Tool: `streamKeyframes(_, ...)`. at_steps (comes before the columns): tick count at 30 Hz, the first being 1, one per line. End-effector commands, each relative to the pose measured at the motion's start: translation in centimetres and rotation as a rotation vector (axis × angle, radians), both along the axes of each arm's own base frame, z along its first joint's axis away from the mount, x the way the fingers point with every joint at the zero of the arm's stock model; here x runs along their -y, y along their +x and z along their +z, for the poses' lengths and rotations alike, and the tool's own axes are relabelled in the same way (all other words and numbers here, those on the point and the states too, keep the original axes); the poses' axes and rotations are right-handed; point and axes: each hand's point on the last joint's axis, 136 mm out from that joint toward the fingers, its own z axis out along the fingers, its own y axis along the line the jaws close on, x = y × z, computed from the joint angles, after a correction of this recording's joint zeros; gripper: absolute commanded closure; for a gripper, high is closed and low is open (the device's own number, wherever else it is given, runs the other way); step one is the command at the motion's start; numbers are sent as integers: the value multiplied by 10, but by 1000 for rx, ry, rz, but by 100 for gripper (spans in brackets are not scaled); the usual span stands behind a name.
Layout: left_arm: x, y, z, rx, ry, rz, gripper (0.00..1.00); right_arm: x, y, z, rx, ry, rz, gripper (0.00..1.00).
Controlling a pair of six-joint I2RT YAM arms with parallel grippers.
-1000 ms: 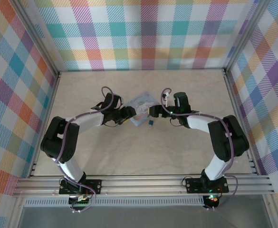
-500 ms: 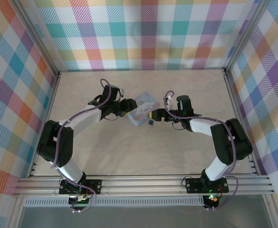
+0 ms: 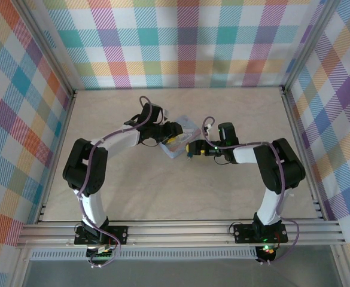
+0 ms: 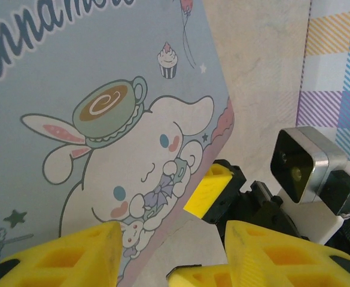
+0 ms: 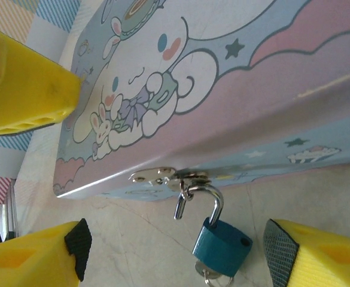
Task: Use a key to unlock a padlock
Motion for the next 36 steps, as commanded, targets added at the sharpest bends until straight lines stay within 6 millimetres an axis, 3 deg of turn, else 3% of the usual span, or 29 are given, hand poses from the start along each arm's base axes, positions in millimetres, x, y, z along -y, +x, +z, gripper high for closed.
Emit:
streamKeyframes(1,10,2,5,1,-12,-17,52,-8,5,10,44,28,49,23)
streamKeyframes(9,6,-2,-10,-19,24,-12,52,-15,3,3,16,44,96,25)
streamKeyframes(31,6,-5,-10,-23,28,-12,53,-25,-1,-6,-14,76,129,30)
streamKeyframes(36,6,-5,-10,-20,30,-11,53,-27,-1,-6,-16,92,143,34)
